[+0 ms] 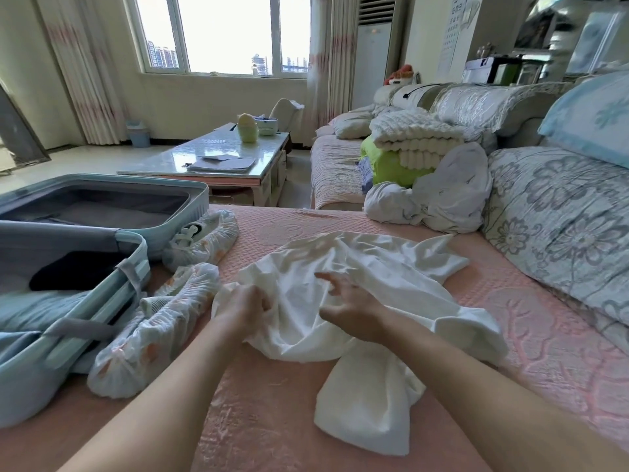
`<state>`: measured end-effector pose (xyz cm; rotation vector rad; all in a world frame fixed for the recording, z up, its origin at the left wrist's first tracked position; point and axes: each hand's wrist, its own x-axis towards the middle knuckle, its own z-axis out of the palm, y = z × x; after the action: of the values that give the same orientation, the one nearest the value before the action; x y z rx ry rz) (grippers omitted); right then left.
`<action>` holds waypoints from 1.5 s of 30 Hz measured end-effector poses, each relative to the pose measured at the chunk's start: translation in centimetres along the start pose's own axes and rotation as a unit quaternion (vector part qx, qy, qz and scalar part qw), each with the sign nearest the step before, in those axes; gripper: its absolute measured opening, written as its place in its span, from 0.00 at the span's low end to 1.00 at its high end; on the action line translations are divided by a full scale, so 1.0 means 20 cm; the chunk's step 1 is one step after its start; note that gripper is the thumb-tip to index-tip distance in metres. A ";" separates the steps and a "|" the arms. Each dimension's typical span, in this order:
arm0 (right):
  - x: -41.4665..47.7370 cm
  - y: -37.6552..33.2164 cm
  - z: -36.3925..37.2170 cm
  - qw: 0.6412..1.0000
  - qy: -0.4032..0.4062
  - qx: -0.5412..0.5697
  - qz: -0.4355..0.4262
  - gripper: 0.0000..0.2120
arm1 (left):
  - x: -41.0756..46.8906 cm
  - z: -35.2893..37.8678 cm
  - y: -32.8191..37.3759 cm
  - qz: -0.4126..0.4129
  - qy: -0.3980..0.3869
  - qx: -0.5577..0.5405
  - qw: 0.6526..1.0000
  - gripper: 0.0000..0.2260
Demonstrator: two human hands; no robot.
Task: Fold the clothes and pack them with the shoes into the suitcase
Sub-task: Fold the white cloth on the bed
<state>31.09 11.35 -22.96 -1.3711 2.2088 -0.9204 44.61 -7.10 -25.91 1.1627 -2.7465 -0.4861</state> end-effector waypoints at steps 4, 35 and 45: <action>0.07 0.04 0.05 0.998 0.028 -0.019 -0.046 0.53 | 0.01 -0.09 0.19 0.087 0.034 -0.181 0.979 0.08; -0.46 1.04 -0.92 0.862 0.124 -0.414 0.264 0.44 | 0.10 0.33 1.37 0.286 -0.157 -0.020 0.945 0.36; -0.44 0.68 -0.63 0.965 0.034 -0.257 0.042 0.29 | -0.10 0.25 1.11 0.228 -0.043 0.013 0.973 0.17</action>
<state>18.55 27.63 -23.75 -1.4520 2.6560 -0.3760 29.77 10.04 -23.13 0.4900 -2.9672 -0.4473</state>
